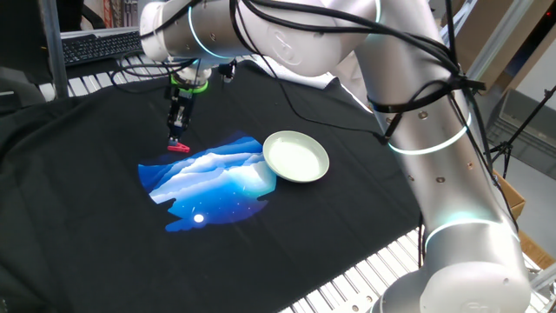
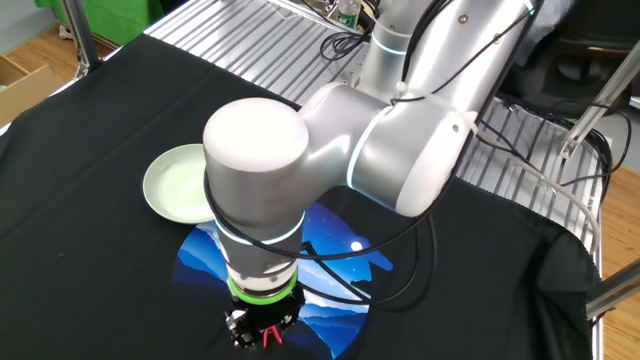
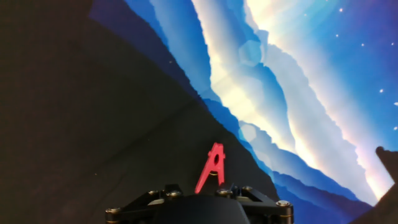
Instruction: Use a clamp
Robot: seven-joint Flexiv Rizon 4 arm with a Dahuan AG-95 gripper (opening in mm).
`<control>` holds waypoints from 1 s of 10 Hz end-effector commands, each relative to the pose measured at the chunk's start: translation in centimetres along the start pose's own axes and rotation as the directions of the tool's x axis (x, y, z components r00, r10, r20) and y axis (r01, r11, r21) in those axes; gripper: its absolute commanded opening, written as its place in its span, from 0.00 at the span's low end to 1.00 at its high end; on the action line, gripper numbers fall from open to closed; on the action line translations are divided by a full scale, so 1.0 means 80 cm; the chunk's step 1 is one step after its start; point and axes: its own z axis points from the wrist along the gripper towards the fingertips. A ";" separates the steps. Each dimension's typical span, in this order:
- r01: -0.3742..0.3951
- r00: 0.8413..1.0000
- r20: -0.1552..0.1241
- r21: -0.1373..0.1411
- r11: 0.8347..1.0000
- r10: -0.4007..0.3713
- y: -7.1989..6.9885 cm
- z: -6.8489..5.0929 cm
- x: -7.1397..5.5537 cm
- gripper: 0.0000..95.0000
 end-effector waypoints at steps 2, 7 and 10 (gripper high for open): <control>-0.015 1.000 0.000 -0.003 1.000 0.015 -0.003 0.000 -0.001 0.40; -0.050 0.999 0.002 -0.011 0.999 0.050 -0.005 0.002 0.000 0.40; -0.036 0.999 0.016 -0.027 0.999 0.037 -0.006 0.006 0.000 0.40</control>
